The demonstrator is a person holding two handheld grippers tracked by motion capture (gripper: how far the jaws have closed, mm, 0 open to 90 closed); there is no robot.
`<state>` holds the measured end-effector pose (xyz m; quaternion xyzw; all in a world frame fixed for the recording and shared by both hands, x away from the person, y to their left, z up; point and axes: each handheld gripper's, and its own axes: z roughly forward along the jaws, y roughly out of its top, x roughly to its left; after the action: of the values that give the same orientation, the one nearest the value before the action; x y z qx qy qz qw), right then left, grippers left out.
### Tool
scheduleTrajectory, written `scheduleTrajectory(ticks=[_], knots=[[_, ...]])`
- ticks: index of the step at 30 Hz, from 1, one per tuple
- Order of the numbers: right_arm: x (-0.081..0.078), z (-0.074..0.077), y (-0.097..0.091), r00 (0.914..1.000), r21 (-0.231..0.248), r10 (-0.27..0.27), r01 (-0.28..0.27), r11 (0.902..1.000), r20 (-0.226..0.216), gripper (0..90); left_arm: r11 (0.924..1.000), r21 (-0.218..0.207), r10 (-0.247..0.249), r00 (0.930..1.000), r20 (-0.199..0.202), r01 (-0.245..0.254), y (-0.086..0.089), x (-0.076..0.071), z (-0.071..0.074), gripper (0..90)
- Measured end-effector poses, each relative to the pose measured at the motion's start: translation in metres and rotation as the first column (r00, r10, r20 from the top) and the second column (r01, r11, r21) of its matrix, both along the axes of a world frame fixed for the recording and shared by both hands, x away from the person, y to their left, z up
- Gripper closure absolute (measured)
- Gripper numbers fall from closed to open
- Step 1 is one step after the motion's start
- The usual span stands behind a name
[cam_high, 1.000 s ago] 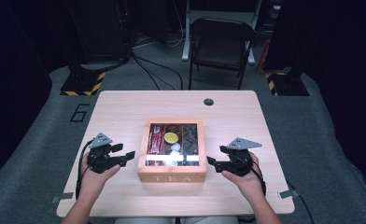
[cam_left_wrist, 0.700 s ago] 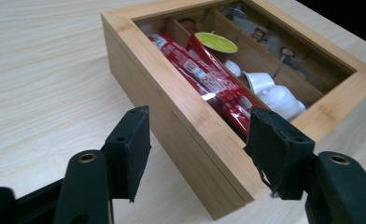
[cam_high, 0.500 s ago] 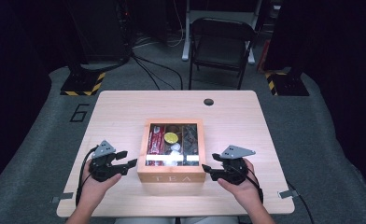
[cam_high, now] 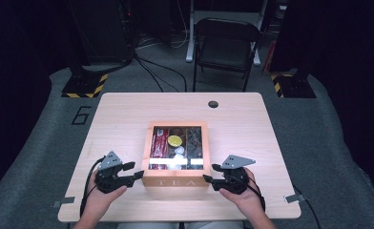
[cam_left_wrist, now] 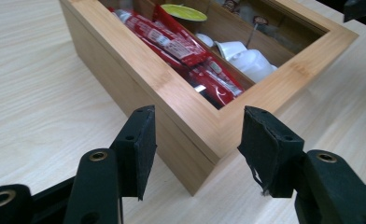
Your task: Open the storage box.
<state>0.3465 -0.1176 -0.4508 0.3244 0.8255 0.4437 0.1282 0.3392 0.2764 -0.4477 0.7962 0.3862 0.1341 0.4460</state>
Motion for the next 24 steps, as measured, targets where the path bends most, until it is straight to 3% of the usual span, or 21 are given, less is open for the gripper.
scheduleTrajectory(ticks=[15, 24], knots=[[0.002, -0.014, 0.003, 0.9995, -0.072, -0.003, 0.0, 0.9974, -0.032, 51.8, 0.9994, 0.01, -0.032, 0.9995, -0.006, 0.032, -0.006, 0.0, -0.014, 45.5], [0.002, -0.018, 0.004, 0.9999, -0.101, 0.011, -0.012, 0.9948, -0.009, 54.5, 0.9981, 0.037, -0.048, 0.9988, -0.012, 0.048, -0.009, 0.0, -0.016, 45.5]])
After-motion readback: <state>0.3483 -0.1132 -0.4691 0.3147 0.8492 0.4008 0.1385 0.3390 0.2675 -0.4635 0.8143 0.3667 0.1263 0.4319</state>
